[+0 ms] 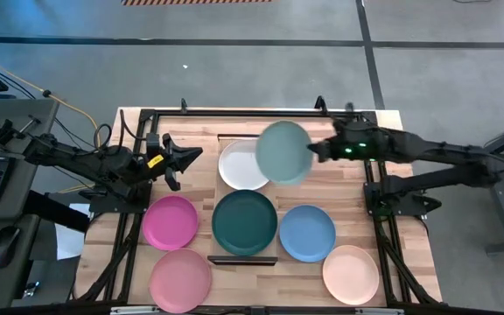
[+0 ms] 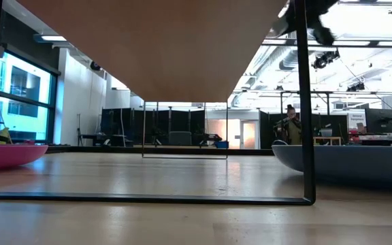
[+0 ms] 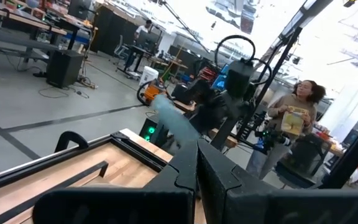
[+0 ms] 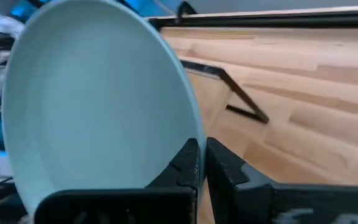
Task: Place and stack plates onto a shelf
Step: Stack the light blue plate on top of the white plate on the shelf
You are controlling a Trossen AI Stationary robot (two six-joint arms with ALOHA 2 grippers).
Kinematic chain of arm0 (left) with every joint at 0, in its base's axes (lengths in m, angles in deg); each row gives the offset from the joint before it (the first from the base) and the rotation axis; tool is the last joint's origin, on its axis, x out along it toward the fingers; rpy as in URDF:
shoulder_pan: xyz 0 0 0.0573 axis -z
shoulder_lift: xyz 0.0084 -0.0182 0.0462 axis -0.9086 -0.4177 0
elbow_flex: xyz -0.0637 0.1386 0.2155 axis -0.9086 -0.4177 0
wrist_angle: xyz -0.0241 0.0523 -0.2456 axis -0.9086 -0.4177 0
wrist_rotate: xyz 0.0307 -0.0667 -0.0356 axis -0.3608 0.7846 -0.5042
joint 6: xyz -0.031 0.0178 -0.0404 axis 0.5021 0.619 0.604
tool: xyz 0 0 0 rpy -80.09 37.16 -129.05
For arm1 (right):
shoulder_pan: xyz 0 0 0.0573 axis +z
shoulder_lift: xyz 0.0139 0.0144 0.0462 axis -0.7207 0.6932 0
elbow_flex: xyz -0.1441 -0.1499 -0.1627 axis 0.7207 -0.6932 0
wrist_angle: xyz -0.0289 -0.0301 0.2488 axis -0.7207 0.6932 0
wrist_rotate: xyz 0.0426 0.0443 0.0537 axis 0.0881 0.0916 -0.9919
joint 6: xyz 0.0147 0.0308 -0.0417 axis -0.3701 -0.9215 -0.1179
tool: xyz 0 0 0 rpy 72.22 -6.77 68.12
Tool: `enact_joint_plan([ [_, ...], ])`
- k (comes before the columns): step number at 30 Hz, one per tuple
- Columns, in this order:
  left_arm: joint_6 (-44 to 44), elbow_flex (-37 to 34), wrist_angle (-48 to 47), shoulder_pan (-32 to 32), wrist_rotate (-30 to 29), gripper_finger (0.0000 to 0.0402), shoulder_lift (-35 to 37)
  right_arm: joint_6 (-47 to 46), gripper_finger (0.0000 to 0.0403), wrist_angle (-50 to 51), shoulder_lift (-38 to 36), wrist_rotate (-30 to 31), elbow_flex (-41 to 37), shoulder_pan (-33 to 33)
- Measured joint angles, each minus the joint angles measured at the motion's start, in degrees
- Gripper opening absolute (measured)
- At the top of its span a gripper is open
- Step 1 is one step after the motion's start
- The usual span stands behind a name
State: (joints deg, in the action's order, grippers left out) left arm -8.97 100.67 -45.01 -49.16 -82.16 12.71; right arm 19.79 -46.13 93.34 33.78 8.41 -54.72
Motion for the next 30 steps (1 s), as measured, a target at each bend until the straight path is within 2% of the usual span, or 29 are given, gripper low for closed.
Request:
enact_joint_plan([
  [7, -2.38, 0.02, 2.05, -0.01, 0.0, 0.0, 0.01, -0.55, 0.0, -9.36, 14.68, -0.16, 3.77, 0.0],
  [11, -2.95, 0.02, 2.46, 0.0, 0.02, 0.0, 0.01, -1.43, 0.0, -13.63, 19.27, 0.48, 6.37, 0.0],
  [16, -2.62, 0.02, 2.43, -0.01, 0.02, 0.0, -0.01, -3.36, 0.0, -13.55, 24.51, 0.84, 8.93, 0.26],
  [22, -2.62, 0.02, 2.43, 0.0, 0.02, 0.0, 0.01, -6.51, 0.0, -13.26, 28.2, -0.99, 9.66, 0.75],
  [30, -2.59, 0.02, 2.42, -0.01, 0.04, 0.0, 0.01, -7.98, 0.0, -13.31, 28.3, -1.55, 9.66, 0.9],
])
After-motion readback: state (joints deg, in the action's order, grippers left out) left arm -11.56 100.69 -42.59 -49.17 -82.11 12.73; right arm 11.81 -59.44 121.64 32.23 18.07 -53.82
